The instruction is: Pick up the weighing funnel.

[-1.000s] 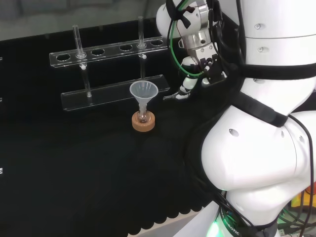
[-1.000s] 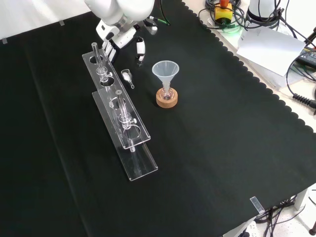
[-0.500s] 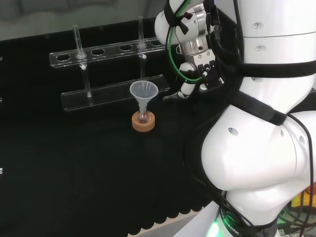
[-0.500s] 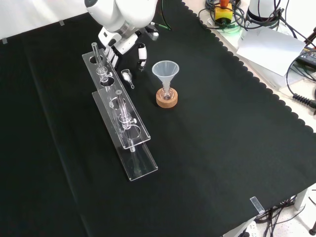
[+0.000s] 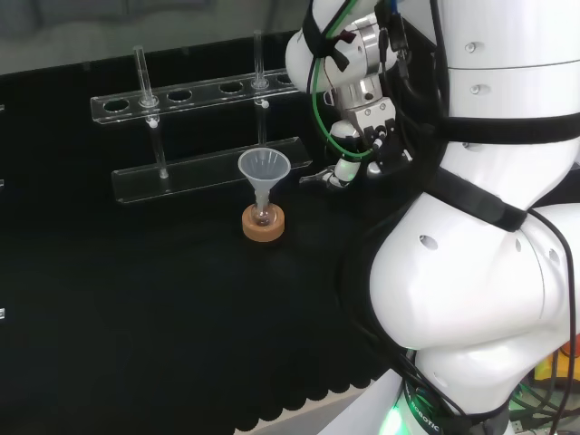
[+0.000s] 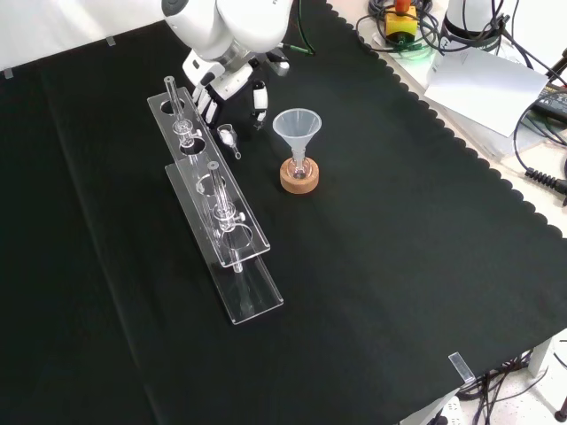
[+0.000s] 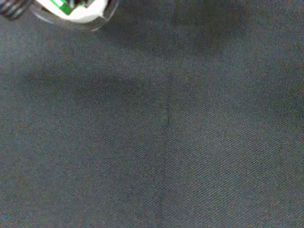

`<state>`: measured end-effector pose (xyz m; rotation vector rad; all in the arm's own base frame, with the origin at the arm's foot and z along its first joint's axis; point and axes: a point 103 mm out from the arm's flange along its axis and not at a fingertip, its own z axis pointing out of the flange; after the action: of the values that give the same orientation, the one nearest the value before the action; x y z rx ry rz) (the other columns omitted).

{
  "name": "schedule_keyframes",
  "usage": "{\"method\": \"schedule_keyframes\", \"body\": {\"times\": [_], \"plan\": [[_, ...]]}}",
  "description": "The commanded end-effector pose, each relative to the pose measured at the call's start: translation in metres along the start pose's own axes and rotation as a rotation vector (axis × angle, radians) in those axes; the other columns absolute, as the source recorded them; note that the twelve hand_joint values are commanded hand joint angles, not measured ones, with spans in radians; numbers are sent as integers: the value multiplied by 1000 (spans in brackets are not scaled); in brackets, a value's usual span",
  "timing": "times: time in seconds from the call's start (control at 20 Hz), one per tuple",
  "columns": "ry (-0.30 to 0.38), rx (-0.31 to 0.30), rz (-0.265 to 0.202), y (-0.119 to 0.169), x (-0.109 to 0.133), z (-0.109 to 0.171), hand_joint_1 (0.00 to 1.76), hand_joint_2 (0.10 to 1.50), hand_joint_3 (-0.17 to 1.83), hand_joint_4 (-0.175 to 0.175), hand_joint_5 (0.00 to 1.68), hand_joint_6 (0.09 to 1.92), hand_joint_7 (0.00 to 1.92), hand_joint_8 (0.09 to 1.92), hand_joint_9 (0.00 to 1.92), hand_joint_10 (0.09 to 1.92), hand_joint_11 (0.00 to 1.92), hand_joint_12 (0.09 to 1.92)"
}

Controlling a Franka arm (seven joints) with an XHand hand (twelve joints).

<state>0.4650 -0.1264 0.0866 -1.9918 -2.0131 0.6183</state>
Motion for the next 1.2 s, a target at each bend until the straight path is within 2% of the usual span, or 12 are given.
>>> {"method": "schedule_keyframes", "body": {"times": [0.05,0.15,0.4,0.85,1.2], "plan": [[-13,-25,16,3,-2,5,861,631,535,-30,617,149,366,677,636,575,438,1320],[-11,-51,24,4,-2,6,869,619,558,-30,603,201,370,672,645,560,439,1319],[-22,-67,23,6,-1,8,892,601,599,-30,502,524,377,678,663,548,439,1322],[-24,-89,14,10,2,15,918,597,619,-27,519,655,389,684,681,551,447,1314],[-24,-85,12,15,1,17,927,604,632,-13,602,754,403,689,693,551,455,1308]]}}
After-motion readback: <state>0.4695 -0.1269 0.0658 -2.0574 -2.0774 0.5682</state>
